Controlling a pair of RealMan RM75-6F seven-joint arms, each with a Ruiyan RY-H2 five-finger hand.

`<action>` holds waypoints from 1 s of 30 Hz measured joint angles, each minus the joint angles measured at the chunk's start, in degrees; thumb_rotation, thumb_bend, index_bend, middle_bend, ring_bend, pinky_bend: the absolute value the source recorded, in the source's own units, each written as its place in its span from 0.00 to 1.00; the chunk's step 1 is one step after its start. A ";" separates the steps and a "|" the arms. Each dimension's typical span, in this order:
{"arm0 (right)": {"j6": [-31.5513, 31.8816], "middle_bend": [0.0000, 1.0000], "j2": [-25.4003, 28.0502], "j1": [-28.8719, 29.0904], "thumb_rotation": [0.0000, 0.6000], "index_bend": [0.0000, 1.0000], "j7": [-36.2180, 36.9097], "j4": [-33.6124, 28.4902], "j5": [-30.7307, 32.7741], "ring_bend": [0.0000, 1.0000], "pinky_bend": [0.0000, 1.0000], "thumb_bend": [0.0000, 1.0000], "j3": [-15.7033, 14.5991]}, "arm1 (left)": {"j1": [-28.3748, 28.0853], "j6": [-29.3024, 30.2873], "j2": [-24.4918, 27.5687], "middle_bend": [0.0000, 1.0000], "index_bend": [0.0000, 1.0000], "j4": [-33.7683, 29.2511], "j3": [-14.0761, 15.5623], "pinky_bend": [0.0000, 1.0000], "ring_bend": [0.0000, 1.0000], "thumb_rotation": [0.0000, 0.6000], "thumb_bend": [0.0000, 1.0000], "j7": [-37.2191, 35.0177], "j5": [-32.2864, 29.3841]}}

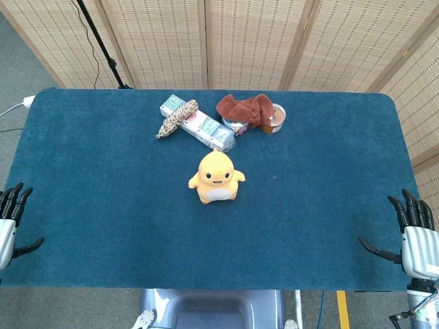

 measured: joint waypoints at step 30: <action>-7.86 0.00 0.99 10.24 0.48 0.13 -5.14 -6.62 -2.71 0.00 0.00 0.00 6.15 | 0.26 0.46 -0.09 0.00 0.00 -0.46 -0.45 0.00 0.00 1.00 0.00 -0.10 -0.44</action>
